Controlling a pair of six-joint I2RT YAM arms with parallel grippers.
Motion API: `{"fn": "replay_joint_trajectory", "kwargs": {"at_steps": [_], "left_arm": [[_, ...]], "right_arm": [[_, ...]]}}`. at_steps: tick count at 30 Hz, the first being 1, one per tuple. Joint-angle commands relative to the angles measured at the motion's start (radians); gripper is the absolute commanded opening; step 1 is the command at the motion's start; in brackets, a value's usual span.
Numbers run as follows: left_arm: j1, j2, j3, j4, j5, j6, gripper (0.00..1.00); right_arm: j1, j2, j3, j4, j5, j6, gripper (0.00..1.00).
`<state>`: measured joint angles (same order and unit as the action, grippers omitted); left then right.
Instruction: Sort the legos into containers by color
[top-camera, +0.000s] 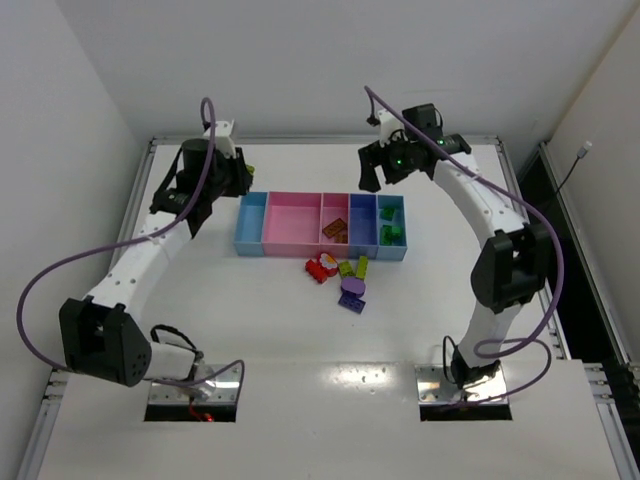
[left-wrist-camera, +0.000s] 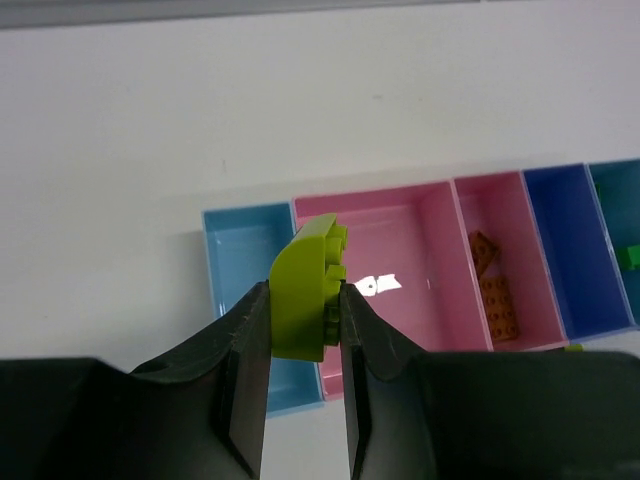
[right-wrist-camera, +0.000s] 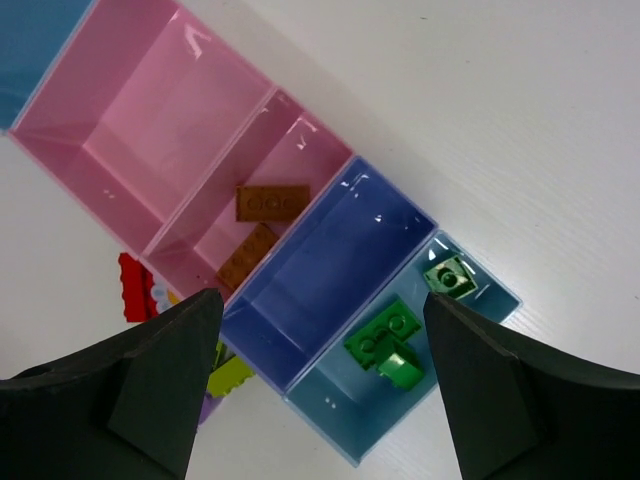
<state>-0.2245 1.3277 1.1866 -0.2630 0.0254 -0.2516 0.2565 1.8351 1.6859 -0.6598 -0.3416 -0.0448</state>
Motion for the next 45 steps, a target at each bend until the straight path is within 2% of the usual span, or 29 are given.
{"fn": "replay_joint_trajectory", "kwargs": {"at_steps": [1,6,14,17,18,21,24,27,30,33,36,37,38,41,45], "left_arm": [[0.027,0.050,-0.019,-0.045,0.096,-0.037,0.00],[0.045,0.151,-0.019,-0.103,0.130,-0.026,0.00],[0.077,0.220,-0.019,-0.113,0.119,-0.046,0.00],[0.077,0.245,-0.019,-0.113,0.119,-0.046,0.13],[0.077,0.245,-0.019,-0.113,0.119,-0.035,0.22],[0.077,0.265,-0.007,-0.113,0.119,-0.026,0.41],[0.077,0.277,0.002,-0.127,0.108,-0.035,0.55],[0.077,0.286,0.002,-0.127,0.096,-0.035,0.61],[0.096,0.274,0.002,-0.116,0.111,-0.025,0.61],[0.120,0.219,0.002,-0.059,0.146,-0.025,0.61],[0.120,0.173,0.063,-0.024,0.198,-0.014,0.61],[0.129,0.173,0.082,-0.009,0.234,0.006,0.62],[0.129,0.163,0.111,-0.008,0.246,0.020,0.62],[0.166,0.183,0.224,-0.025,0.265,0.029,0.66],[0.224,0.258,0.344,-0.087,0.304,-0.006,0.67]], "right_arm": [[0.035,-0.008,0.032,-0.009,-0.019,-0.063,0.84],[0.053,-0.008,0.011,0.000,0.012,-0.072,0.84],[0.062,-0.017,0.001,0.000,0.041,-0.072,0.84],[0.063,-0.027,-0.009,0.000,0.041,-0.081,0.84],[0.063,-0.027,-0.009,0.000,0.041,-0.081,0.84],[0.072,-0.027,-0.018,0.000,0.050,-0.090,0.84],[0.072,-0.027,-0.018,0.000,0.050,-0.090,0.84],[0.081,-0.027,-0.028,-0.009,0.050,-0.110,0.84],[0.090,-0.027,-0.028,-0.023,0.030,-0.153,0.84],[0.101,-0.068,-0.063,-0.067,-0.026,-0.275,0.84],[0.144,-0.126,-0.155,-0.104,-0.105,-0.472,0.82],[0.162,-0.155,-0.191,-0.130,-0.155,-0.595,0.80],[0.171,-0.155,-0.192,-0.209,-0.175,-0.665,0.77],[0.181,-0.165,-0.221,-0.372,-0.278,-0.935,0.74],[0.181,-0.215,-0.305,-0.415,-0.300,-1.205,0.74]]}}
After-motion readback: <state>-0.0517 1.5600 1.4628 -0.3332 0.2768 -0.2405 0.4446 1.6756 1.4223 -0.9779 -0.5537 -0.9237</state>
